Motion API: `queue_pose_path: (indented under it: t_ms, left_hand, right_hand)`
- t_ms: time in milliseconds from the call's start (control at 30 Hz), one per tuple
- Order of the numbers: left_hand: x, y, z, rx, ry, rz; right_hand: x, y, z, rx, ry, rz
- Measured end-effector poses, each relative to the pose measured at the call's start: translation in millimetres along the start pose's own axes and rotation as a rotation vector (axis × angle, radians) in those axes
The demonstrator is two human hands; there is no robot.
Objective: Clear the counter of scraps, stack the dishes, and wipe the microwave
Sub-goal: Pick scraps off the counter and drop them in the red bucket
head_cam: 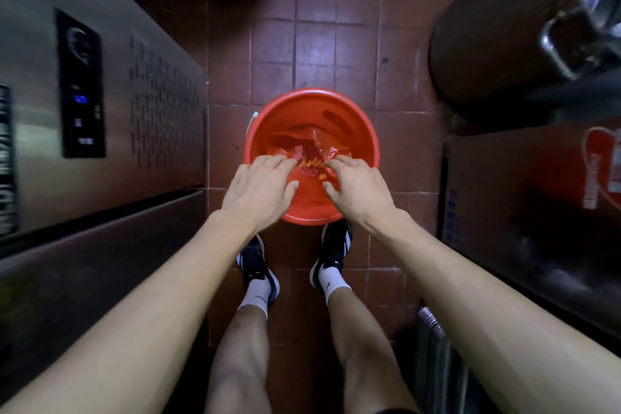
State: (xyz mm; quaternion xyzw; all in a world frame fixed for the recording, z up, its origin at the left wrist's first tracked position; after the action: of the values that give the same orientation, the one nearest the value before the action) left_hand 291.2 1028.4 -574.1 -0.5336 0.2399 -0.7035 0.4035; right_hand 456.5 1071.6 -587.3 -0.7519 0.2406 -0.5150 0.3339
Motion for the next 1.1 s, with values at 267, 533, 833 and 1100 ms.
queue_pose_path:
  t_ms: [267,533,833,1100]
  left_hand:
    - [87,-127,41,0.018,-0.102,0.085]
    - [181,-230,57,0.024,-0.244,0.260]
    - [302,-287,39,0.136,-0.429,0.499]
    - [440,-264,-8,0.193,-0.579,0.630]
  right_hand:
    - [75,-130,-50,0.014,-0.127,0.082]
    - [144,-233,-112,0.091,-0.351,0.181]
    - [213,-298,-211,0.184,-0.582,0.249]
    - [289,-275,-319,0.259,-0.769,0.282]
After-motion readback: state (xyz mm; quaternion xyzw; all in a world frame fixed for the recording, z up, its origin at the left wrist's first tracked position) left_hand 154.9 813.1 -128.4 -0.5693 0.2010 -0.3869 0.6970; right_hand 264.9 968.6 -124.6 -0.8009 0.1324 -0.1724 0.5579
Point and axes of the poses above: each hand's wrist, its own x-axis away from the middle knuckle, its own y-axis out of the palm, z = x × y, the point moved 4 cm from there along -x, towards the middle knuckle, and after that the axes turned 2 degrees about y, right-handed, at the moved point
